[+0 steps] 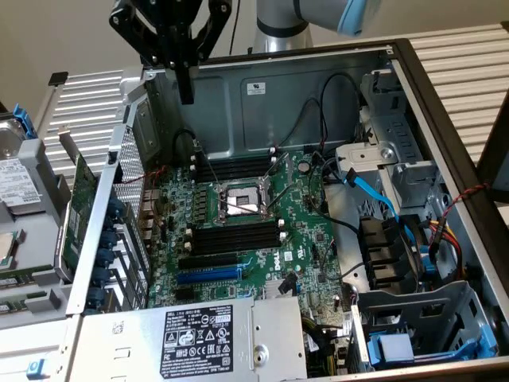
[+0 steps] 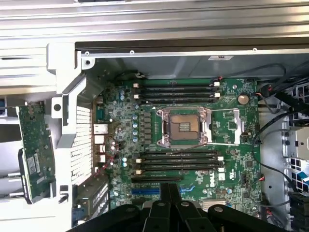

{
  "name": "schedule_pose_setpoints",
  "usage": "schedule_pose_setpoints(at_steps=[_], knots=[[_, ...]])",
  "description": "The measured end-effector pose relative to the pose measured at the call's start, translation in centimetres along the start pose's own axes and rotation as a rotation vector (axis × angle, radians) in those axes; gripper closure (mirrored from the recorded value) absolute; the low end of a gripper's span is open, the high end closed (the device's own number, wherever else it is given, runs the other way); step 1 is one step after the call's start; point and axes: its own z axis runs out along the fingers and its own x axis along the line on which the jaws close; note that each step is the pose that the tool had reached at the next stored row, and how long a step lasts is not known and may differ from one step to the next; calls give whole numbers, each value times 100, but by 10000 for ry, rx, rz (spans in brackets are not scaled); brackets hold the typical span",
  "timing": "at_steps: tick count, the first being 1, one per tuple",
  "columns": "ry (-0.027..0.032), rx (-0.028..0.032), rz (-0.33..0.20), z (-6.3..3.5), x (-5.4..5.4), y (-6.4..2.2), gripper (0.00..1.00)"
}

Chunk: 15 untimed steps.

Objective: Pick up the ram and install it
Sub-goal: 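Reach for the ram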

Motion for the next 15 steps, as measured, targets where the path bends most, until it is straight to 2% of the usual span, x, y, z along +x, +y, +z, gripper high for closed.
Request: schedule_pose_setpoints(at_steps=[15], knots=[[-24,-3,-1,-11,656,-80,89]])
